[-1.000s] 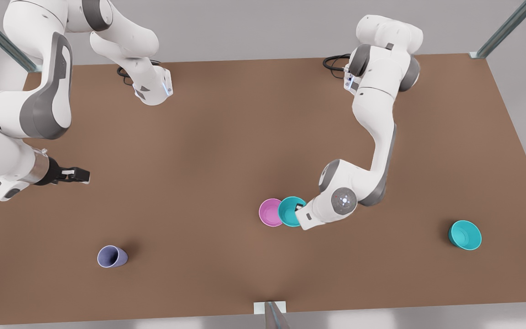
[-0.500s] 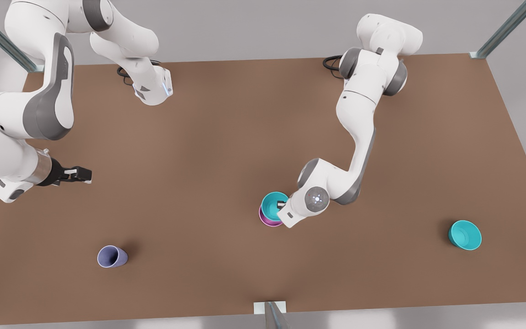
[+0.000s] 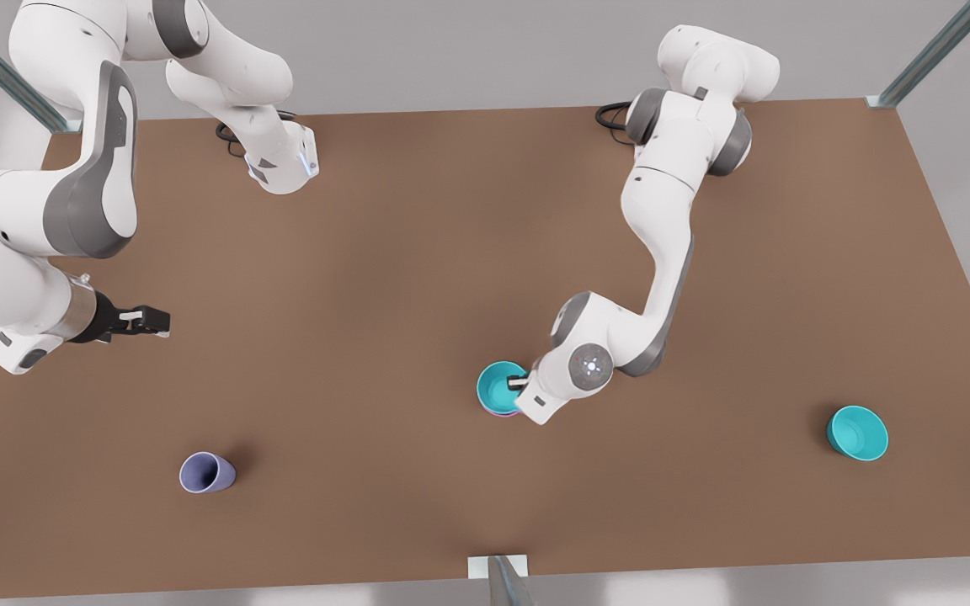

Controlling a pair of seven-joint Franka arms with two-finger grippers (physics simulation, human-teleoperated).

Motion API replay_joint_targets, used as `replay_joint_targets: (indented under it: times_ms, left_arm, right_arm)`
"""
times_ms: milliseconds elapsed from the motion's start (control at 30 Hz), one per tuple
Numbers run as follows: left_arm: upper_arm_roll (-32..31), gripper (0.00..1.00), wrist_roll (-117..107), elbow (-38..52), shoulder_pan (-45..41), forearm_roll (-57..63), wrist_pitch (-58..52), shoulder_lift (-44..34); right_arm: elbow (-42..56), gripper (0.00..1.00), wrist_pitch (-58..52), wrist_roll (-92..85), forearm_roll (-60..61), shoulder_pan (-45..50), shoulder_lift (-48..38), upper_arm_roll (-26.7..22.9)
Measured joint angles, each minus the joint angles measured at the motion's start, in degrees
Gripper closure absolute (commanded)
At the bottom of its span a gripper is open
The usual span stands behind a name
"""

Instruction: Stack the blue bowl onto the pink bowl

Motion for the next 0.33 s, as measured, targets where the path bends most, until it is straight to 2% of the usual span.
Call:
replay_joint_targets:
  times_ms: [100,200,267,333]
  left_arm:
    - [0.25,0.0,1.24,0.06,10.9,5.18,-12.4,-12.88]
    - [0.69,0.0,3.87,-1.24,17.03,11.58,-21.92,-21.88]
    - [-0.67,0.0,6.34,-13.4,20.64,13.67,-23.11,-32.99]
    - [-1.16,0.0,8.6,-17.07,21.69,14.33,-24.15,-36.74]
  right_arm:
    - [0.0,0.0,0.0,-0.13,-0.02,0.09,0.07,0.0]
    - [0.08,0.0,0.0,-0.23,-0.03,0.14,0.24,0.0]
    - [0.09,0.0,-0.01,-0.29,-0.03,0.16,0.26,0.0]
    - [0.03,0.0,-0.03,-0.35,-0.03,0.16,0.26,0.0]
